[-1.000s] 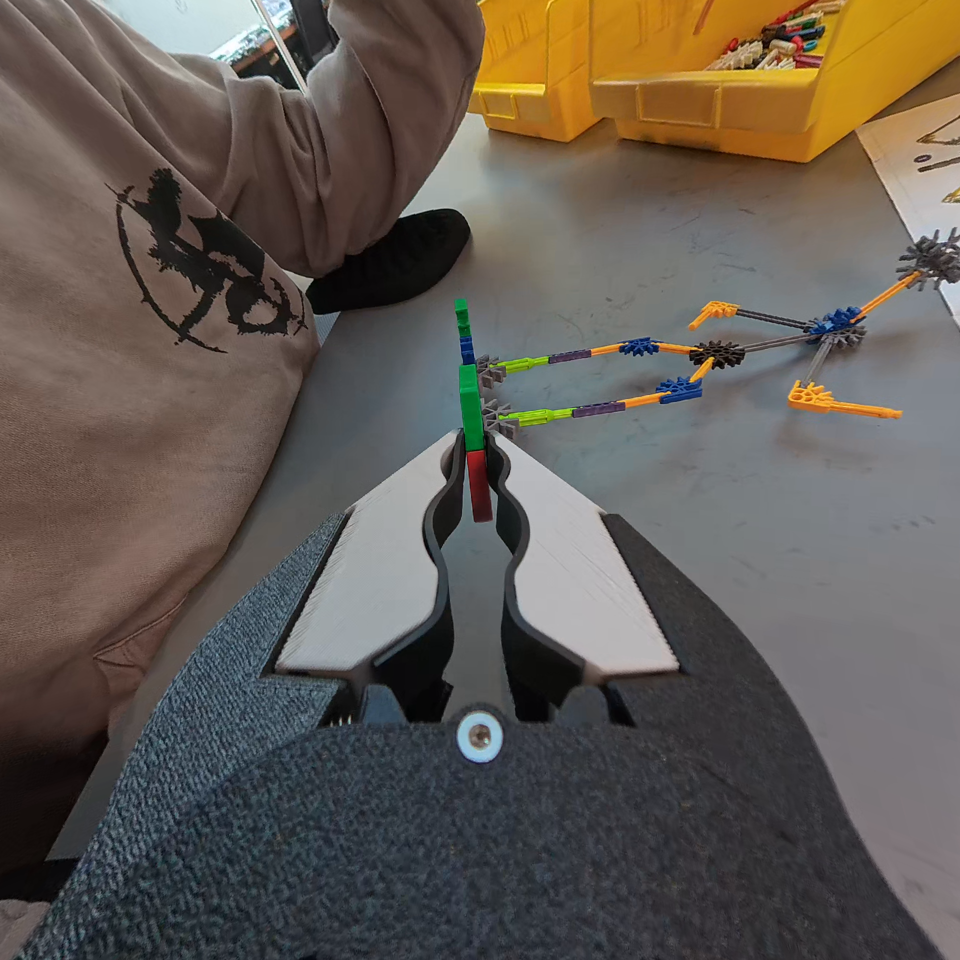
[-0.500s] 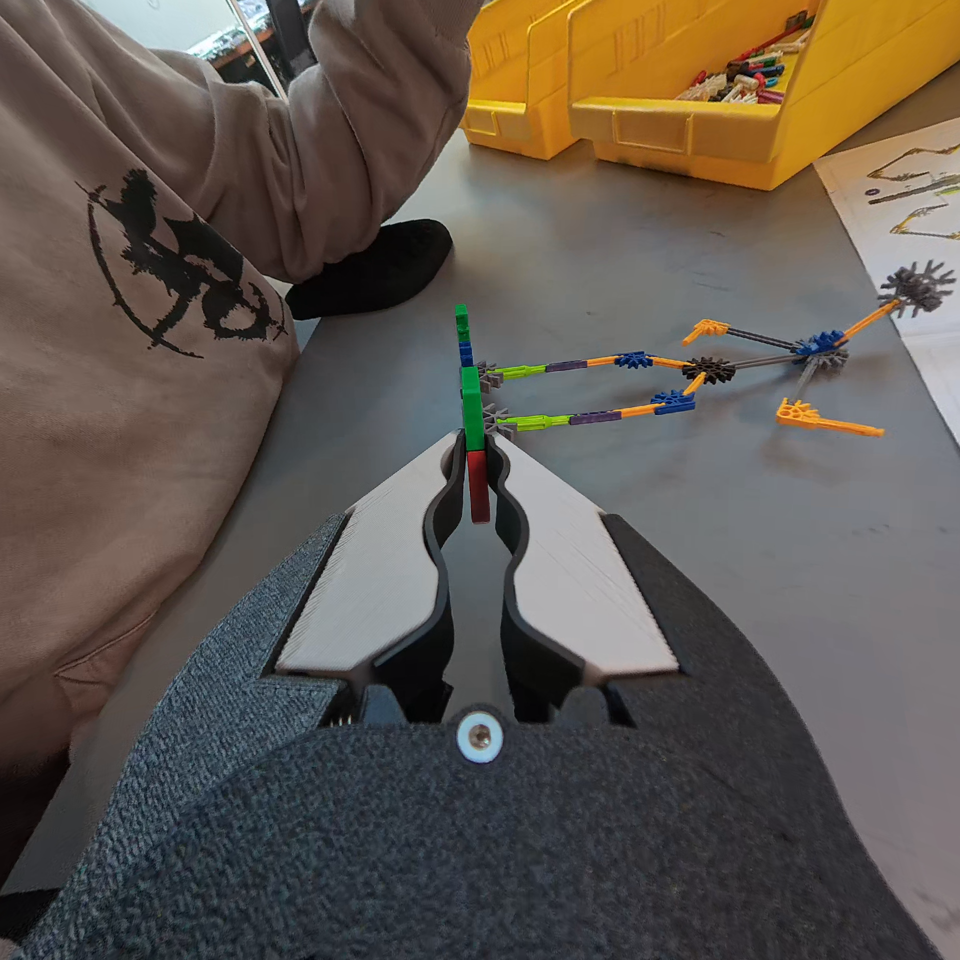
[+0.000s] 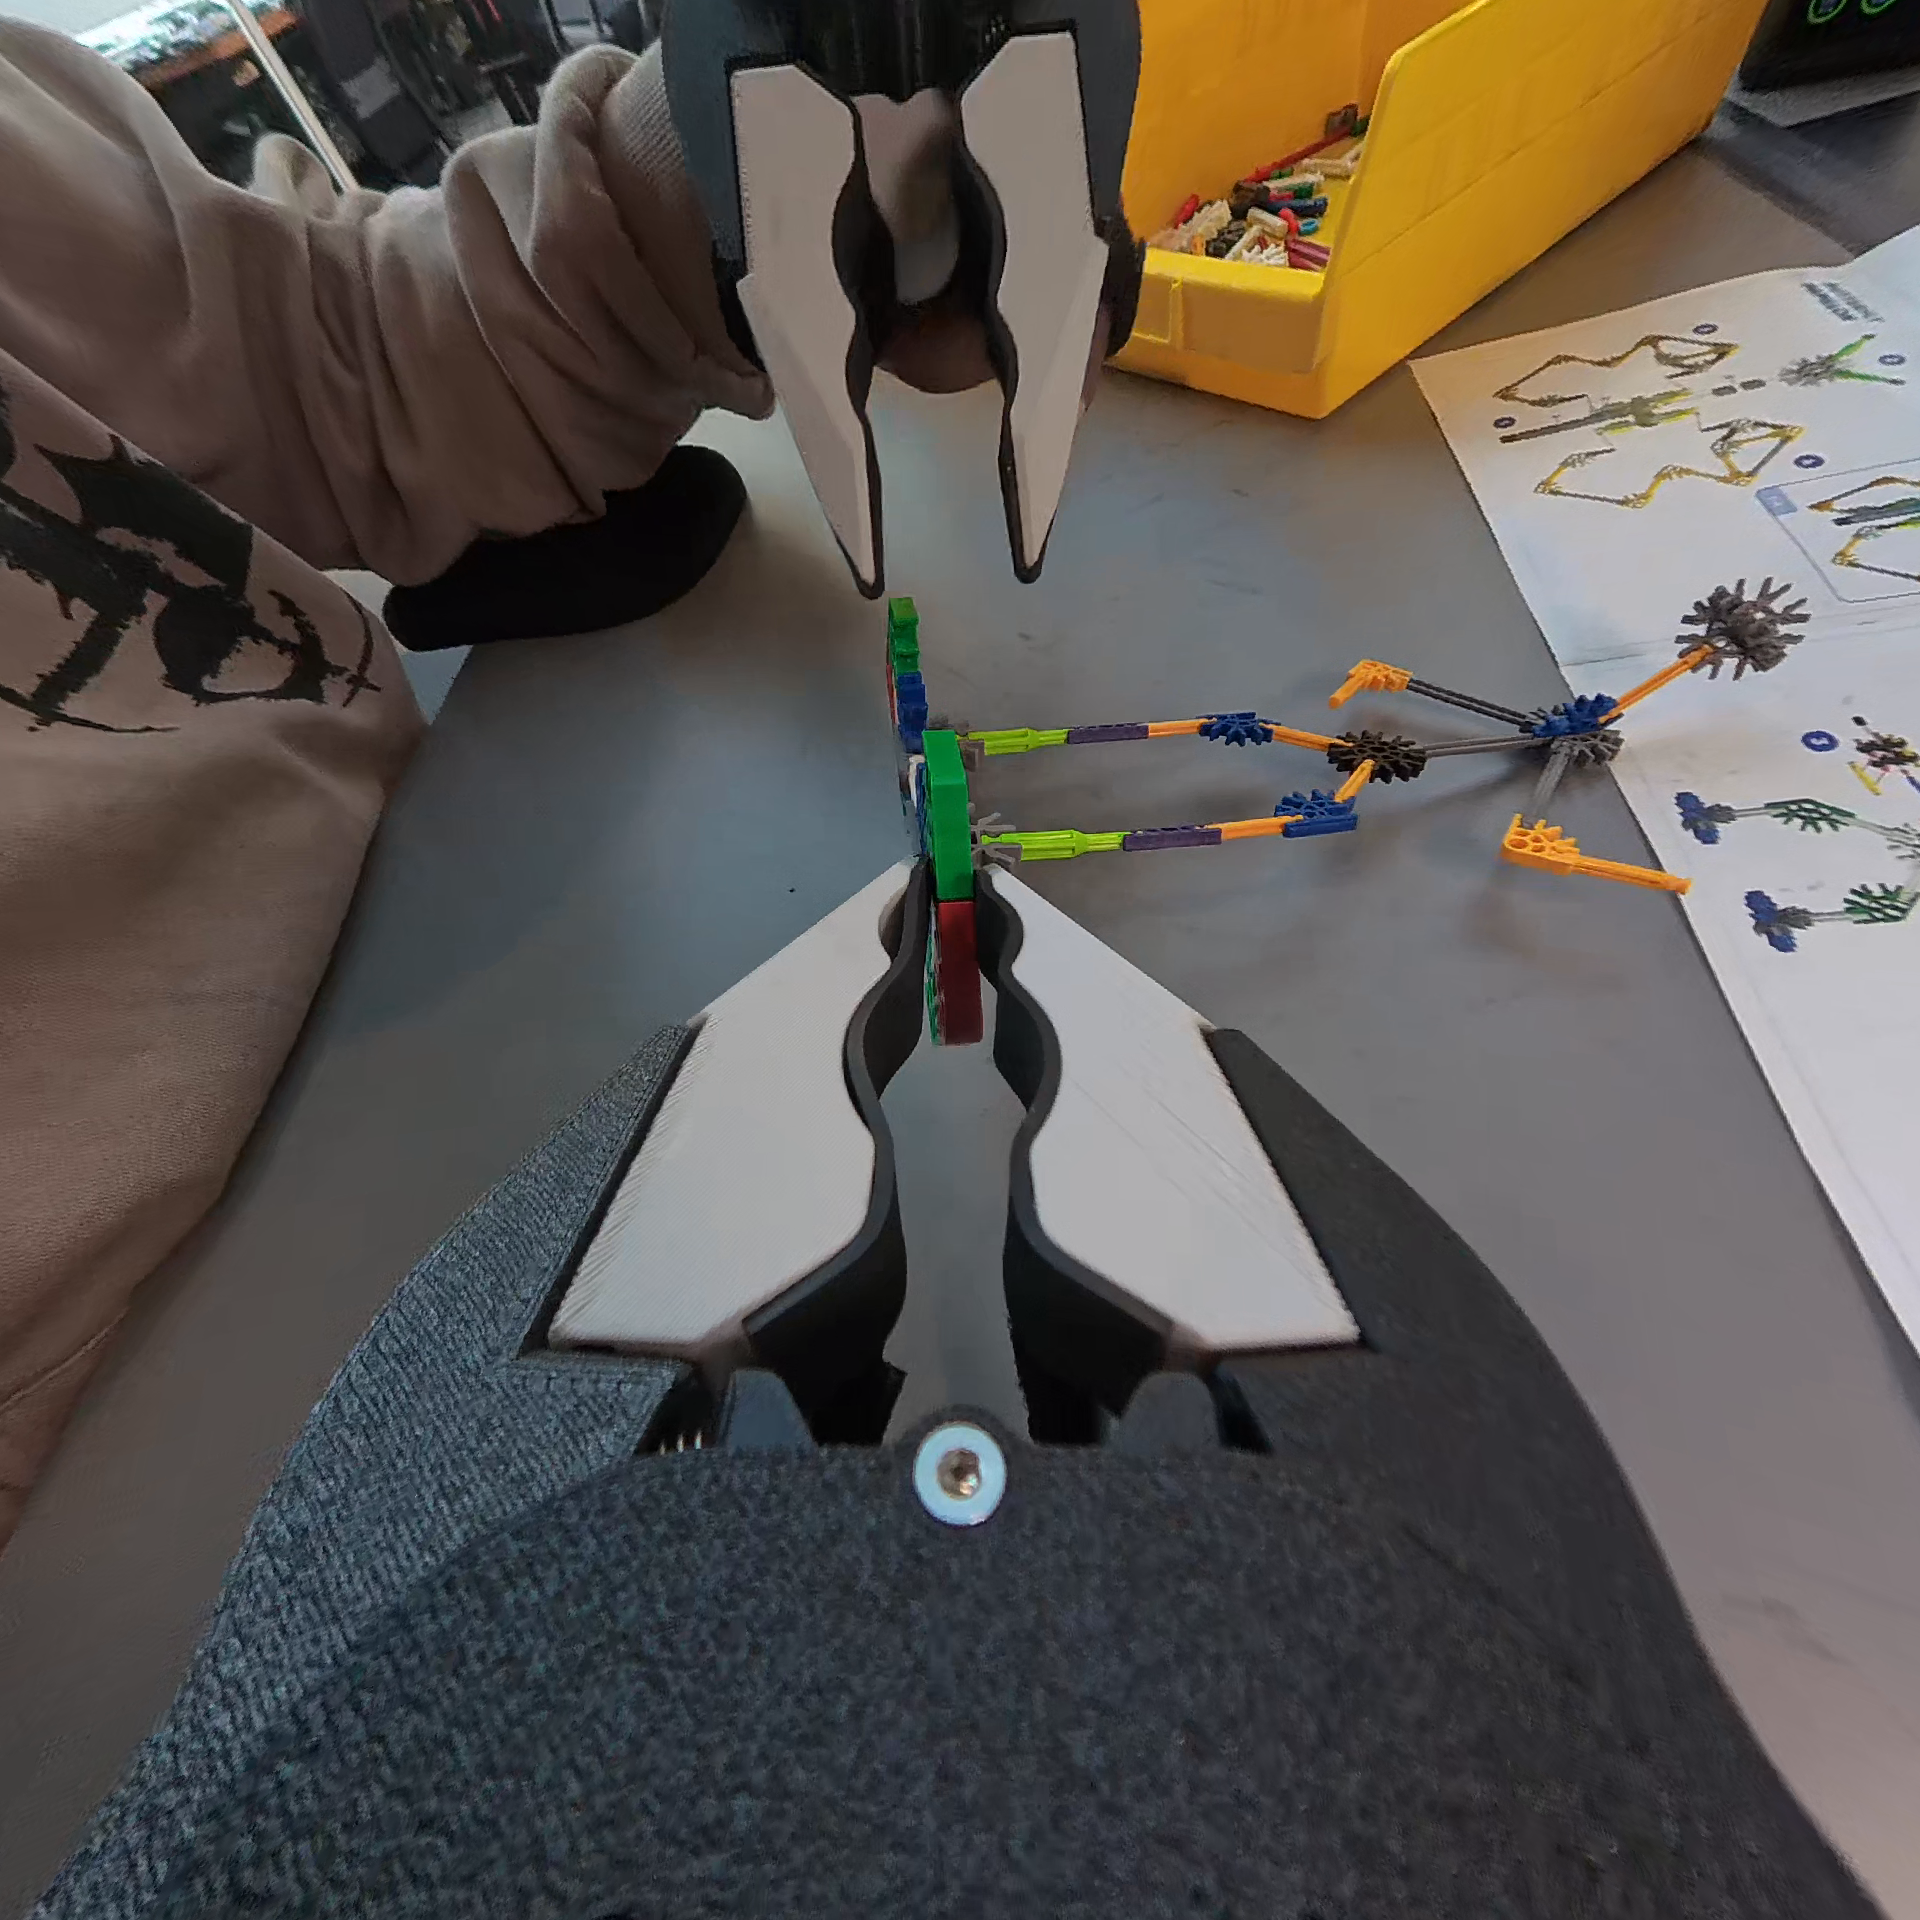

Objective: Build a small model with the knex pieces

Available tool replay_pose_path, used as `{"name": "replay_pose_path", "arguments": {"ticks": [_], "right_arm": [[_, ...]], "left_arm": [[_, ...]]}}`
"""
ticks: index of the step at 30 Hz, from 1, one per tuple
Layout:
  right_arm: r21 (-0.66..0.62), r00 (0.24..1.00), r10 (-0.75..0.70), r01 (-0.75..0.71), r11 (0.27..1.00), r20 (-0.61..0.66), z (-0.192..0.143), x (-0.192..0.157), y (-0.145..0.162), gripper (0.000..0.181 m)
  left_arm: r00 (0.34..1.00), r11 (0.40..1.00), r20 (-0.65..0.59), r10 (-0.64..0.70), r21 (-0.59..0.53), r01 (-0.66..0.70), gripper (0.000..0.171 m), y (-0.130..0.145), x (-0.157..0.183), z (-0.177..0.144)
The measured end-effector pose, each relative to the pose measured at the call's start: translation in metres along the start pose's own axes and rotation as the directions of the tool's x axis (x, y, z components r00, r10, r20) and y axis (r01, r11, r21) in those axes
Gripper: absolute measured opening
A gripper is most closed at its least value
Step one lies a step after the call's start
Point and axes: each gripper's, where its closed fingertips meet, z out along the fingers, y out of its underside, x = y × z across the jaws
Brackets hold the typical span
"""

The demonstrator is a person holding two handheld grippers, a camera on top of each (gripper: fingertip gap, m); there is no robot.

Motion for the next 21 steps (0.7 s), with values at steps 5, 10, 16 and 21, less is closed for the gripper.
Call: {"name": "replay_pose_path", "arguments": {"ticks": [5,10,16,21], "right_arm": [[-0.120,0.990,-0.078,0.064,0.991,-0.114,0.005,0.000,0.016,0.008],[-0.170,0.970,-0.130,0.096,0.981,-0.207,0.004,-0.002,0.031,0.008],[-0.175,0.944,-0.206,0.164,0.971,-0.256,-0.004,0.001,0.034,0.010],[-0.298,0.840,-0.426,0.335,0.894,-0.337,-0.006,0.008,0.034,0.007]], "left_arm": [[0.999,0.998,0.043,0.000,-0.063,0.003,0.037,0.030,0.010,0.013],[0.996,0.997,0.052,0.073,-0.043,-0.070,0.038,0.048,0.016,0.015],[0.989,0.994,0.100,0.104,-0.027,-0.102,0.006,0.059,0.010,0.015],[0.904,0.946,0.278,0.323,-0.066,-0.318,0.005,0.053,-0.006,0.013]]}}
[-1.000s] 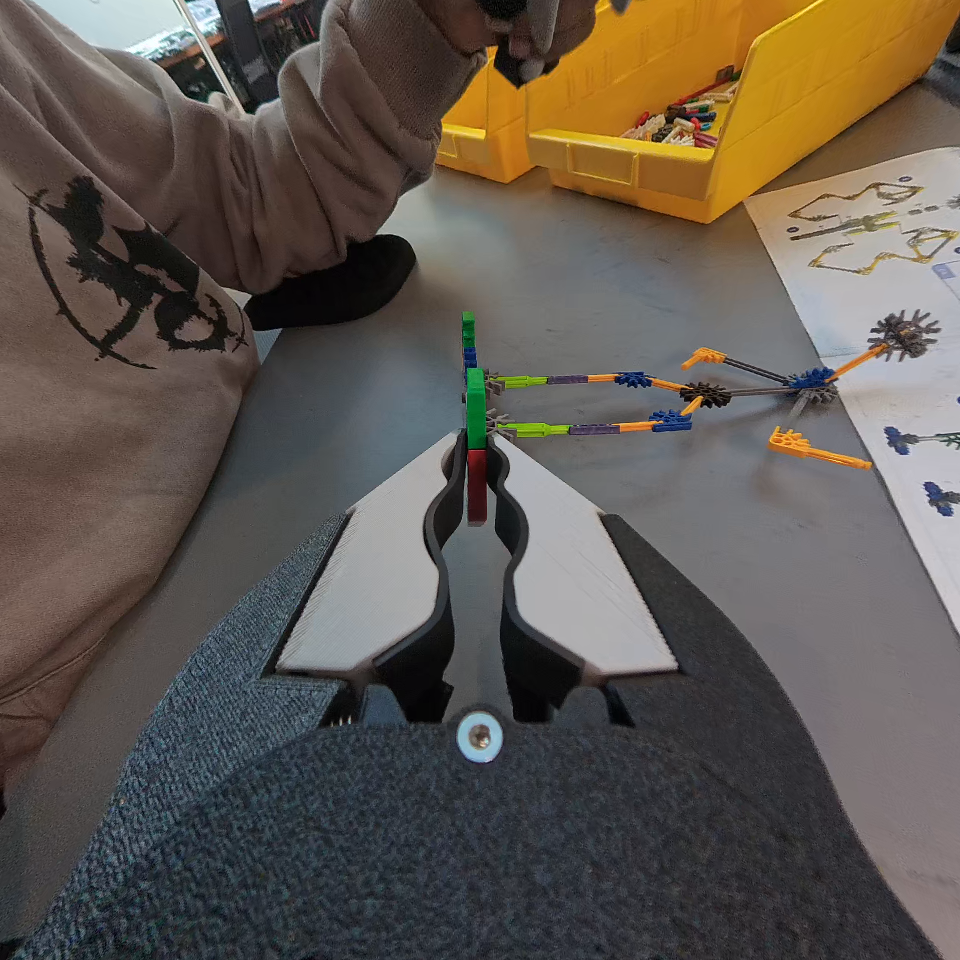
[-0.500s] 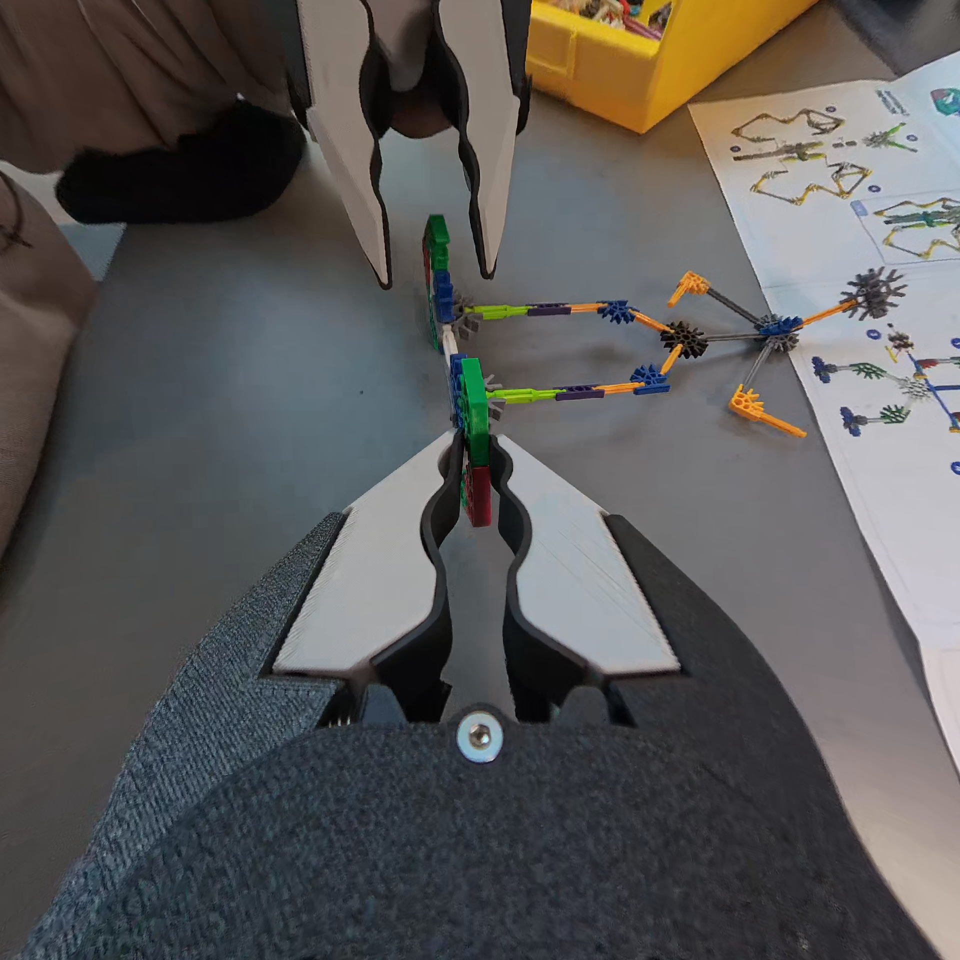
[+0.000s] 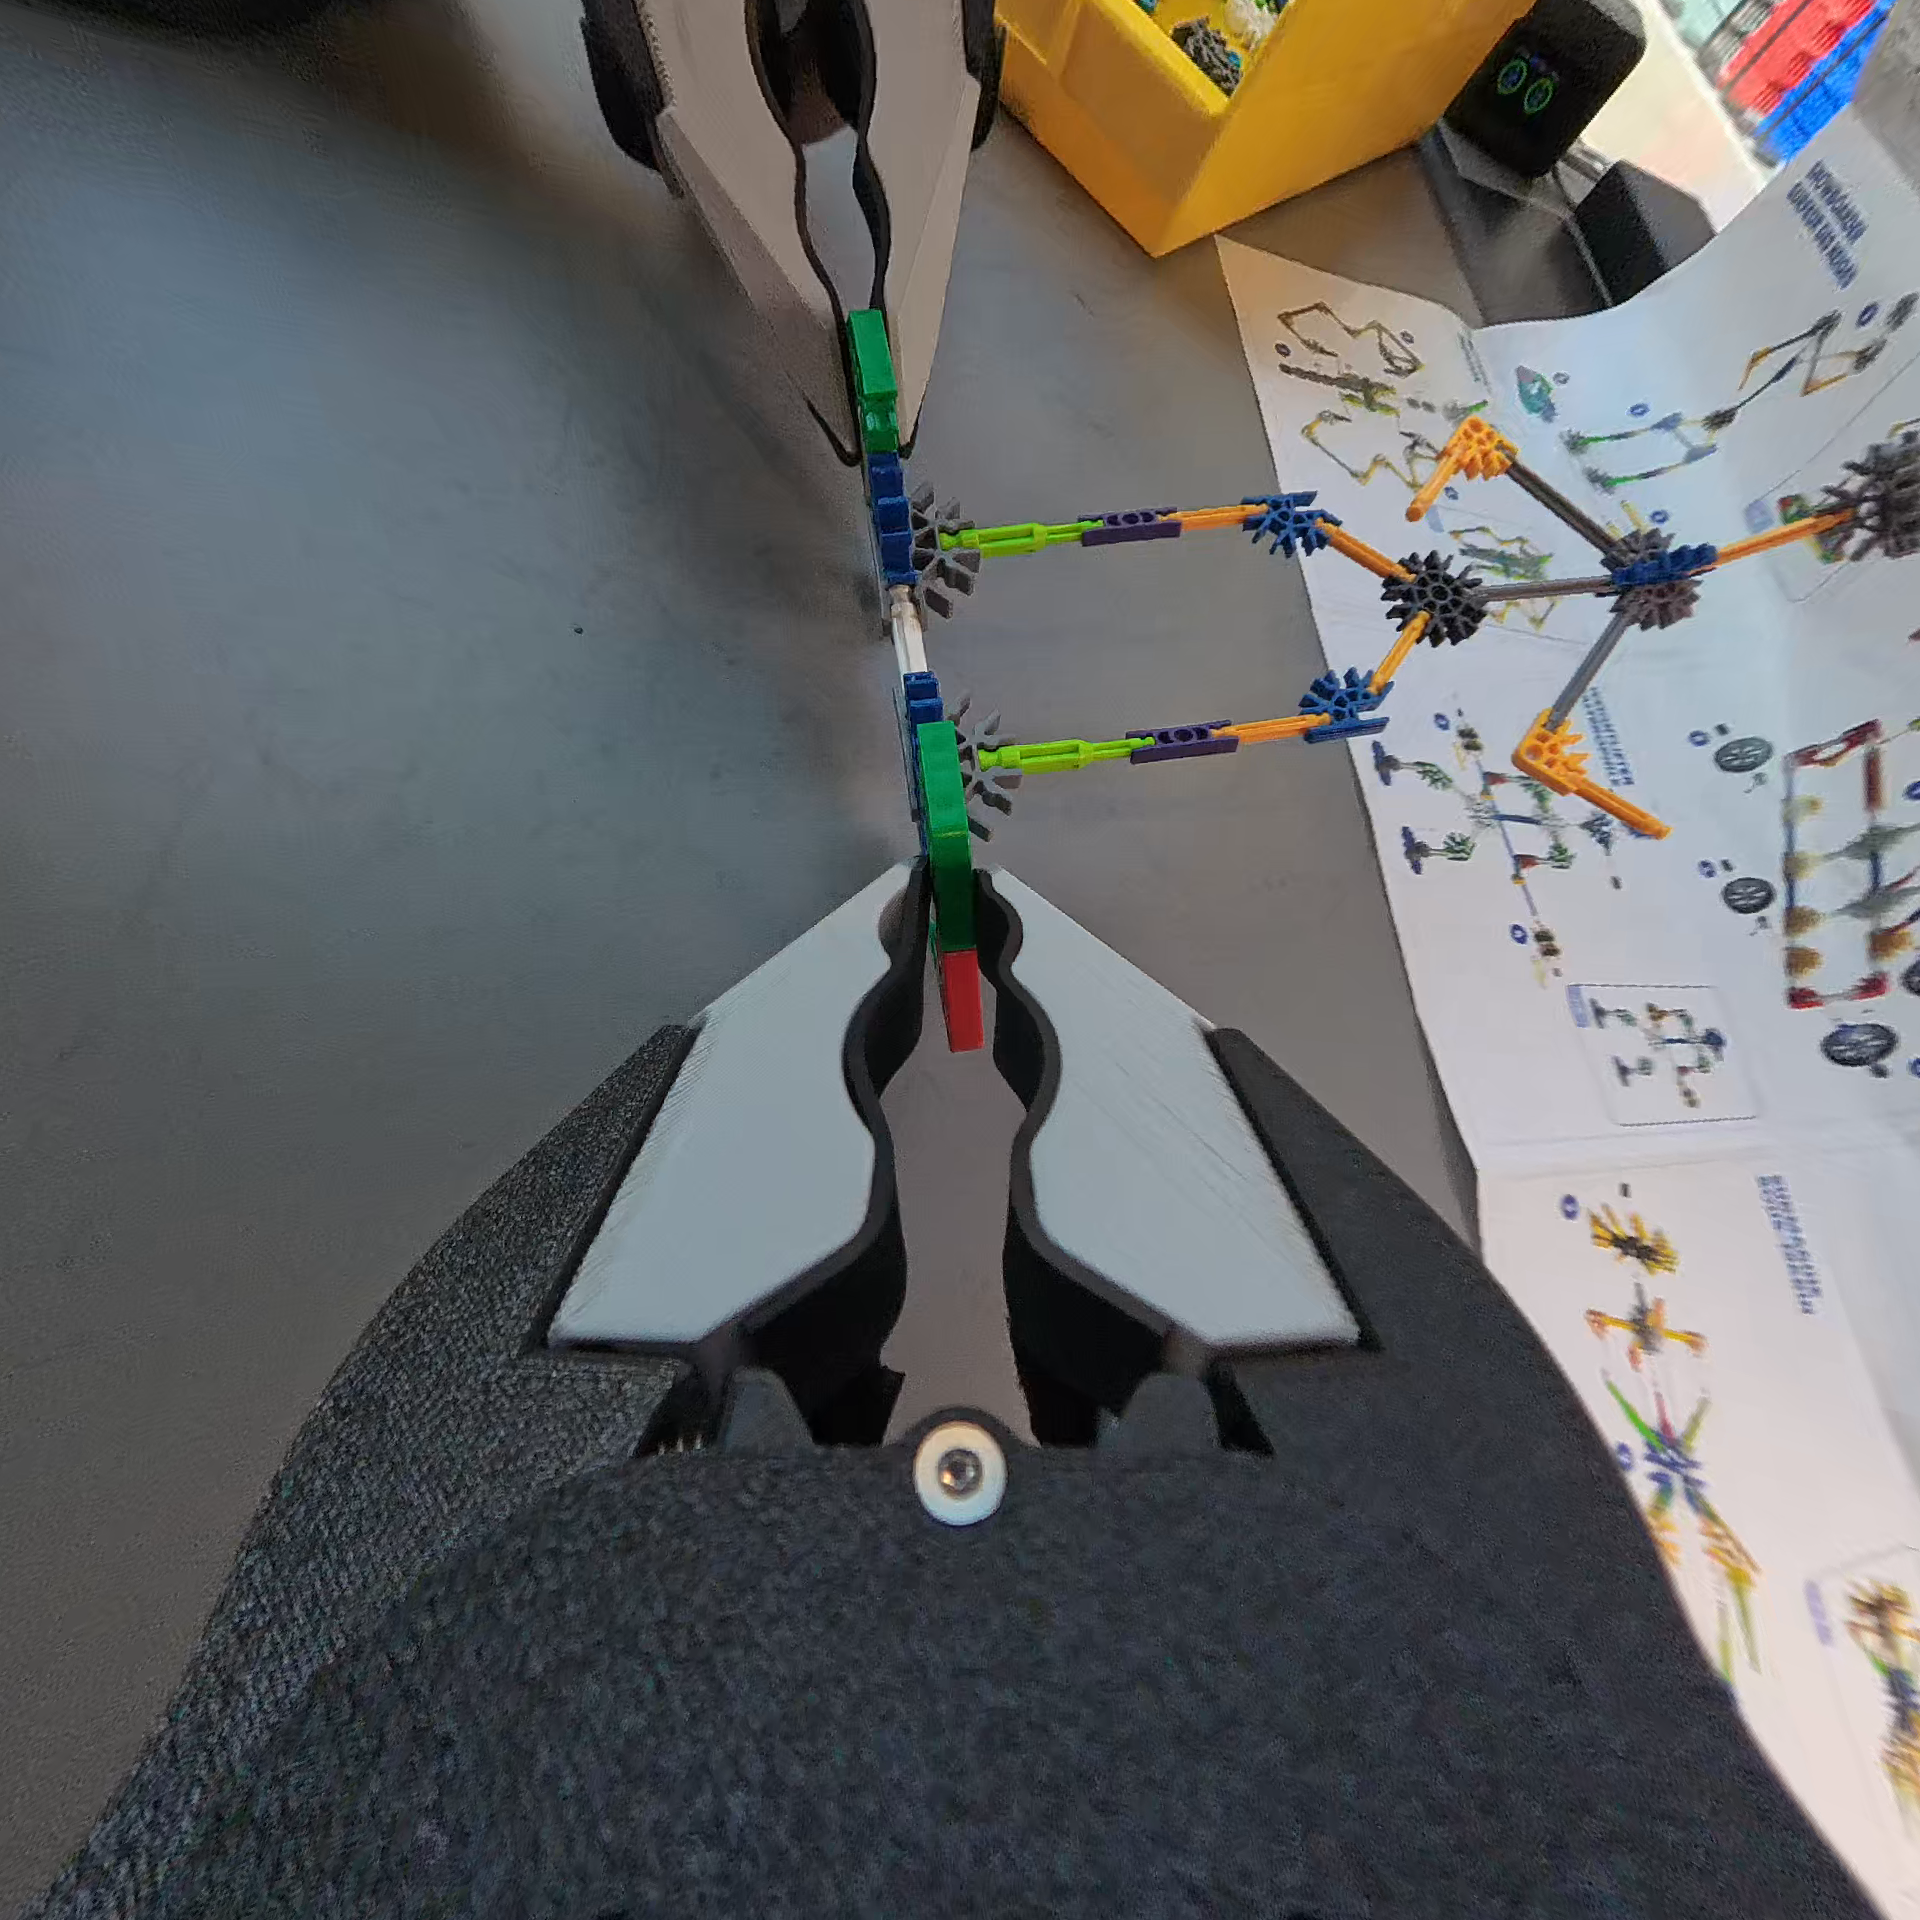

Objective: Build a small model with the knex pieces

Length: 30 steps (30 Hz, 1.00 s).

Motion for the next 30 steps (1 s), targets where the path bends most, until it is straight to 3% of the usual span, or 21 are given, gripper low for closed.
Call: {"name": "replay_pose_path", "arguments": {"ticks": [4,7,9,12,15,21,24,28,30], "right_arm": [[-0.104,0.977,-0.178,0.166,0.981,-0.116,0.006,0.008,0.008,0.006],[-0.135,0.972,-0.210,0.196,0.971,-0.104,0.009,0.006,0.014,0.011],[-0.145,0.975,-0.208,0.195,0.970,-0.080,0.011,0.002,0.018,0.015],[-0.157,0.981,-0.191,0.182,0.971,-0.045,0.013,-0.004,0.022,0.021],[-0.139,0.989,-0.148,0.146,0.979,-0.001,0.014,-0.012,0.021,0.023],[-0.101,0.996,-0.046,0.053,0.993,0.071,0.013,-0.021,0.018,0.030],[-0.093,0.995,-0.034,0.043,0.995,0.093,0.013,-0.025,0.016,0.032],[-0.113,0.995,-0.019,0.030,0.993,0.100,0.017,-0.028,0.016,0.031],[-0.116,0.997,-0.031,0.040,0.992,0.074,0.017,-0.025,0.016,0.030]], "left_arm": [[0.939,0.956,0.187,0.290,-0.112,-0.272,0.005,0.008,-0.016,0.008],[0.890,0.913,0.223,0.399,-0.189,-0.362,0.005,0.015,-0.019,0.014],[0.923,0.934,0.175,0.344,-0.168,-0.316,0.010,0.017,-0.011,0.016],[0.993,0.992,0.001,0.114,-0.060,-0.114,0.020,0.015,0.009,0.013],[0.985,0.996,-0.150,-0.085,0.012,0.088,0.026,0.007,0.020,0.006],[0.940,0.950,-0.231,-0.251,0.127,0.285,0.037,-0.017,0.015,-0.005],[0.905,0.926,-0.291,-0.310,0.124,0.357,0.042,-0.023,0.019,-0.005],[0.897,0.914,-0.285,-0.339,0.127,0.386,0.047,-0.024,0.016,-0.005],[0.908,0.914,-0.225,-0.353,0.126,0.387,0.047,-0.021,0.006,-0.003]]}}
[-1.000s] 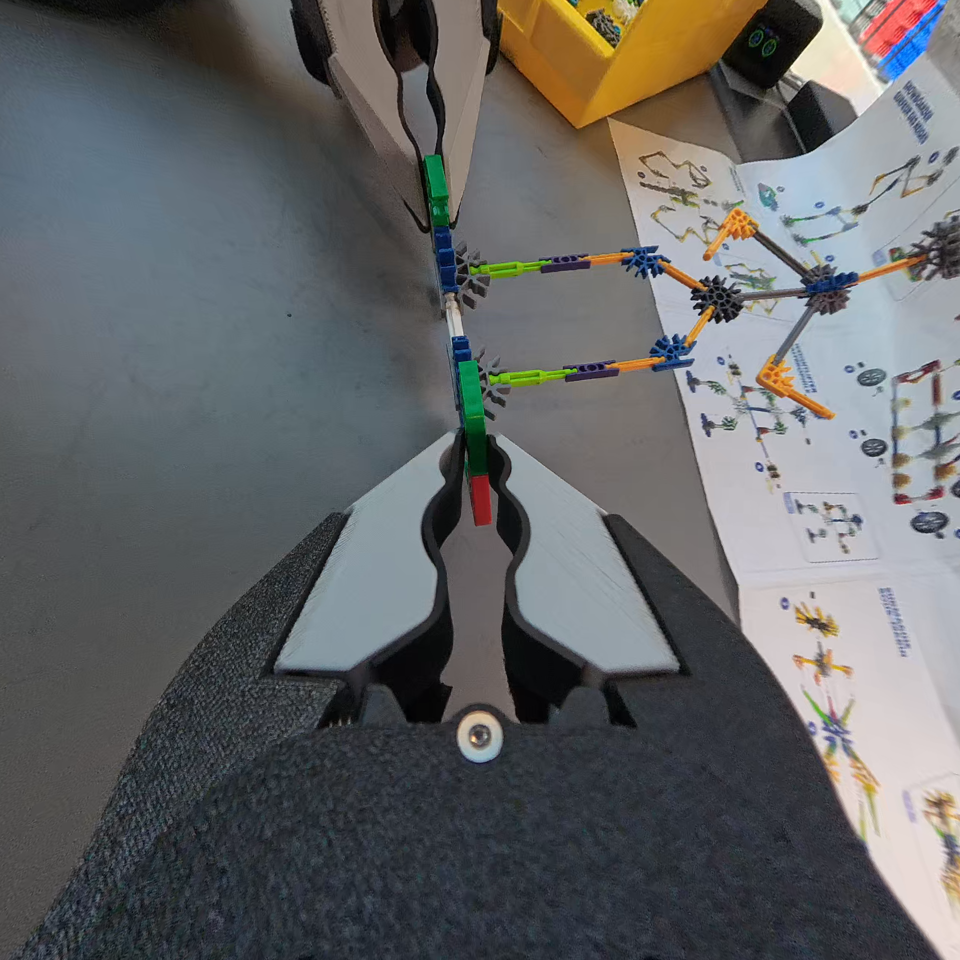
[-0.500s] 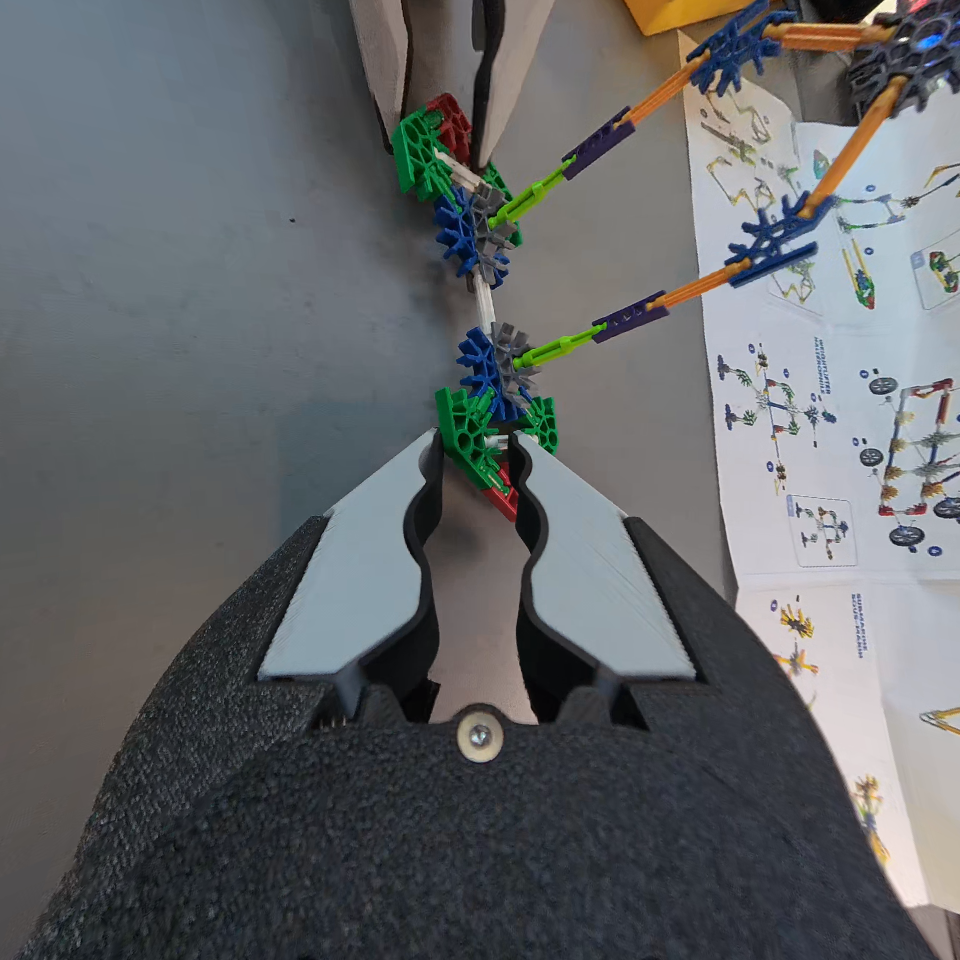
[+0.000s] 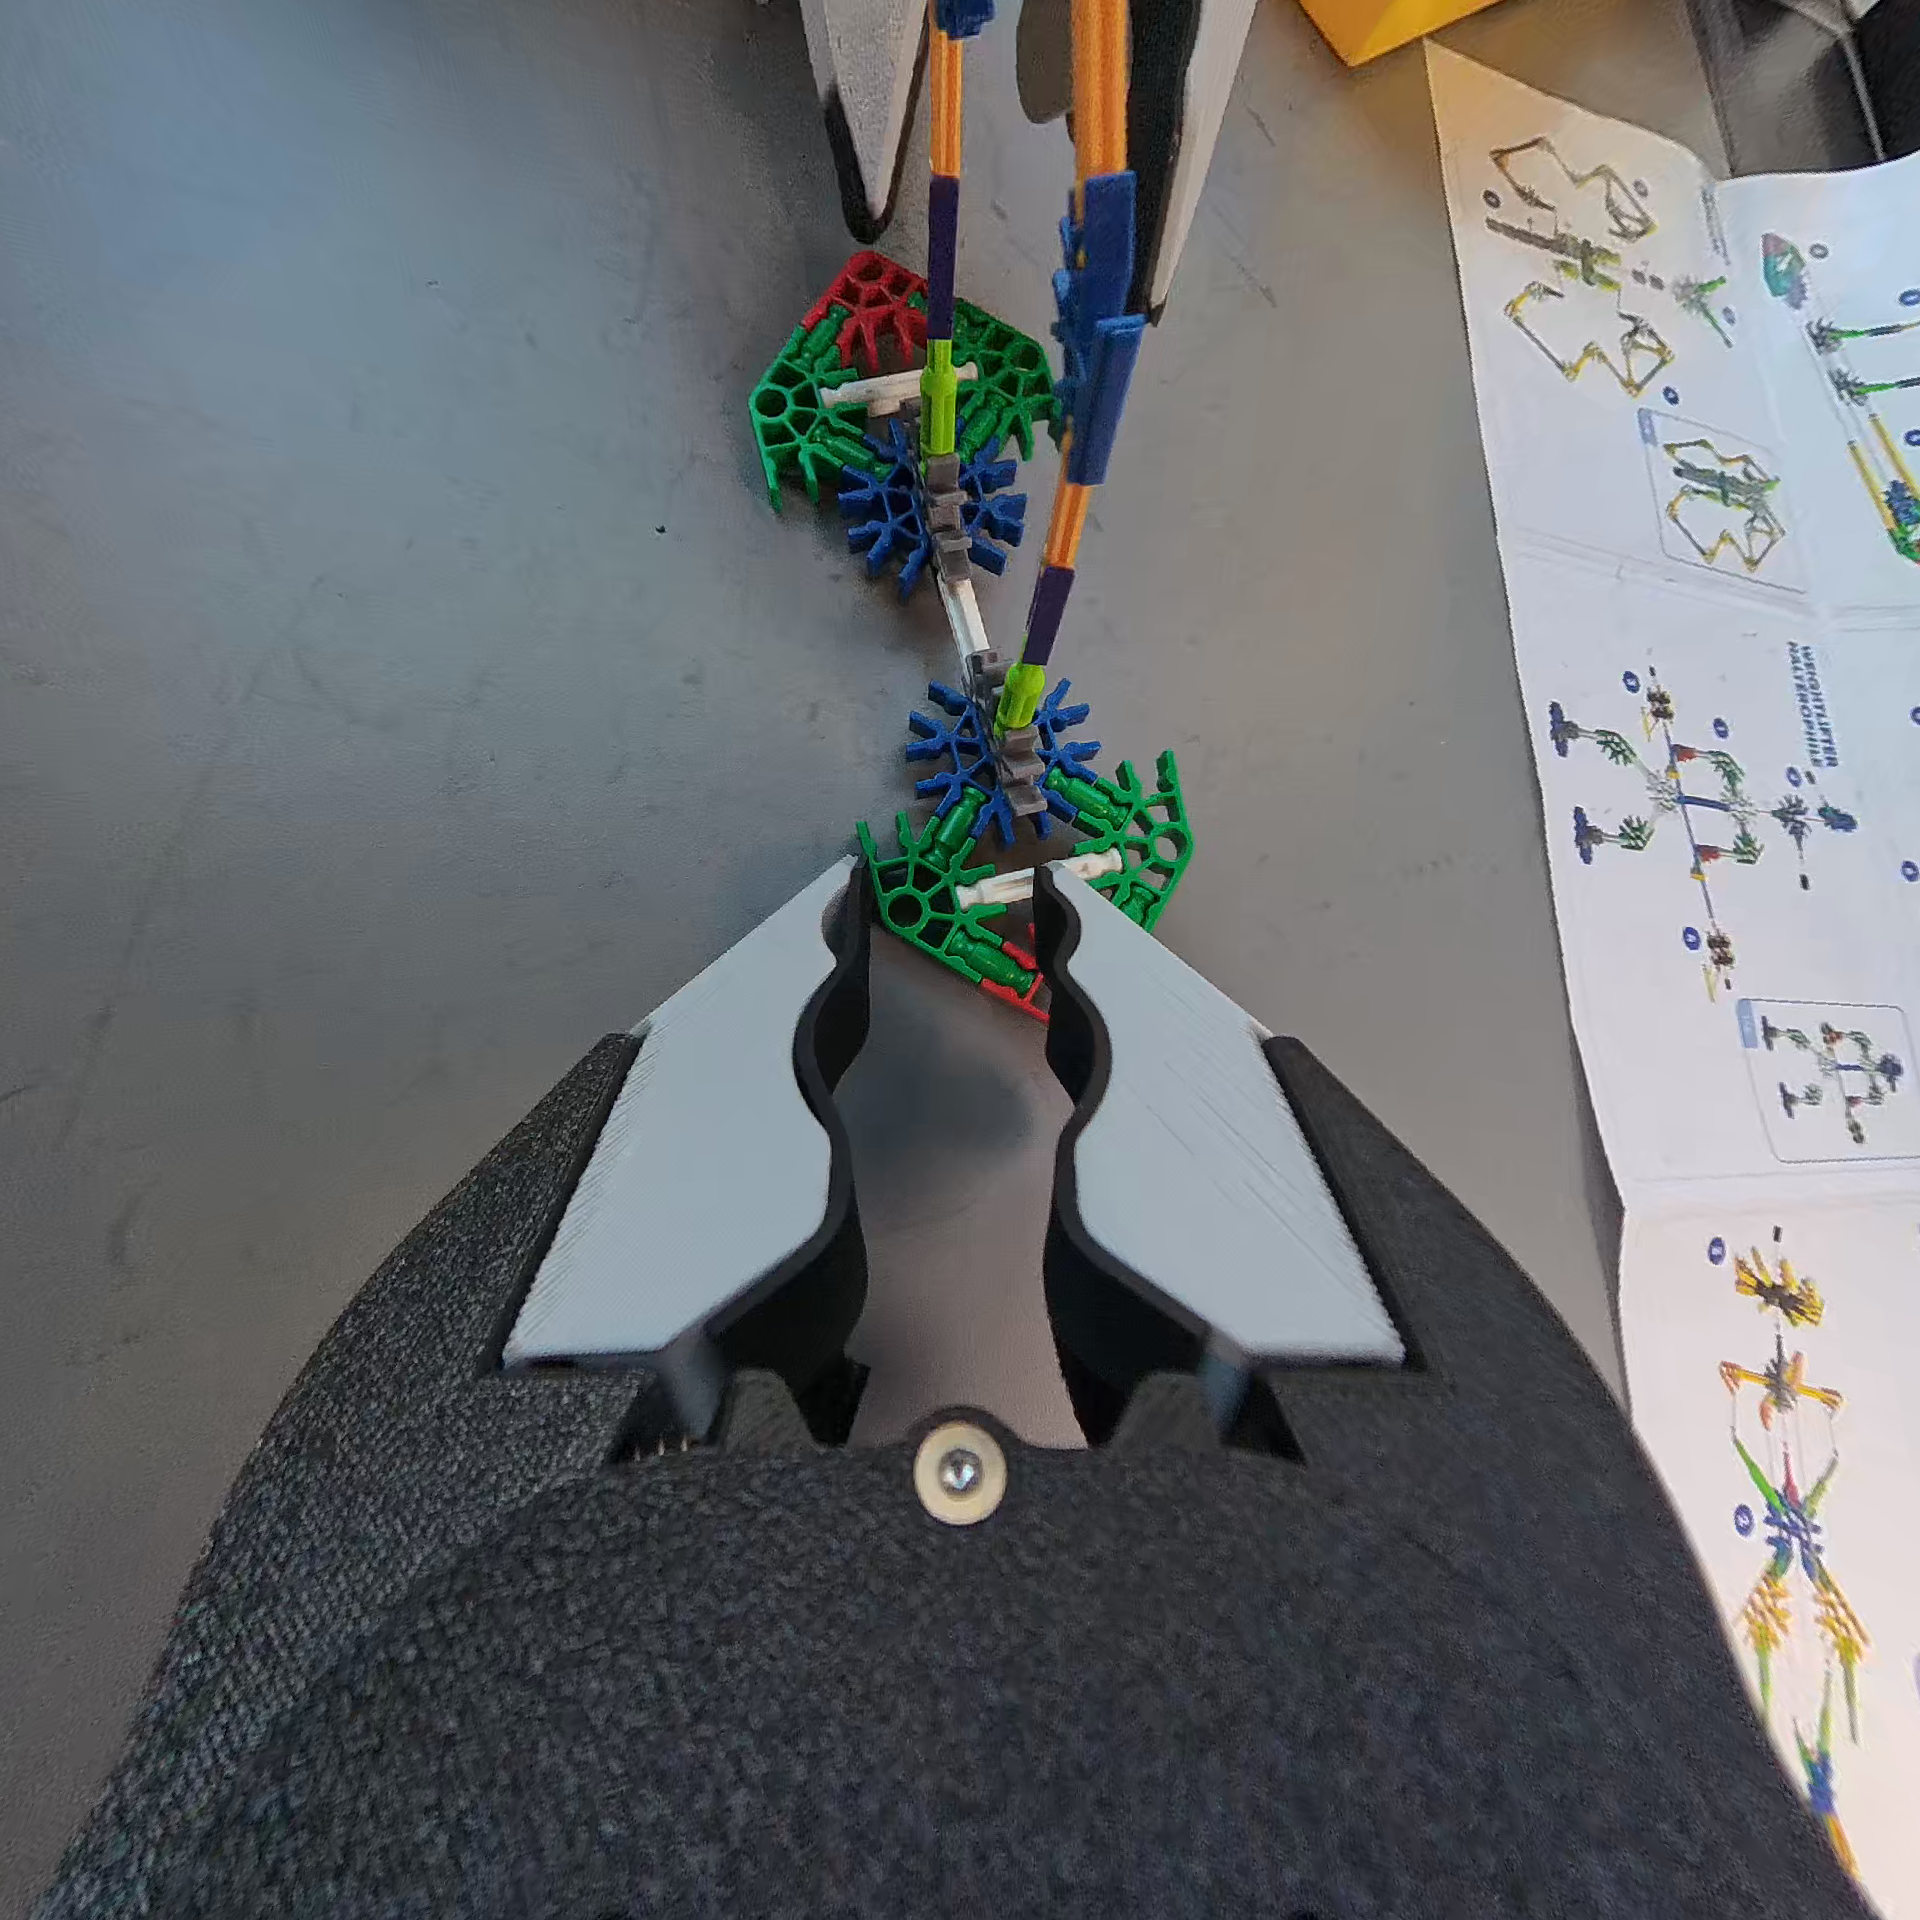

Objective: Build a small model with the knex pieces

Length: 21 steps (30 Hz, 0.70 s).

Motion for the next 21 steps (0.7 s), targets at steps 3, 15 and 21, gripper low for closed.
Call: {"name": "replay_pose_path", "arguments": {"ticks": [3,15,21], "right_arm": [[-0.010,0.999,0.032,-0.032,0.999,-0.023,0.003,0.003,0.000,0.028],[0.170,0.985,0.160,-0.146,0.975,-0.070,-0.010,0.023,-0.027,0.023],[0.508,0.946,0.321,-0.253,0.823,-0.050,-0.059,0.053,-0.063,0.022]], "left_arm": [[0.999,0.998,0.025,0.020,0.055,-0.021,0.047,-0.011,-0.001,0.000],[0.972,0.987,0.194,0.129,0.068,-0.145,0.002,-0.023,-0.015,0.003],[0.983,0.987,0.156,0.097,0.108,-0.115,0.002,-0.023,-0.014,0.003]]}}
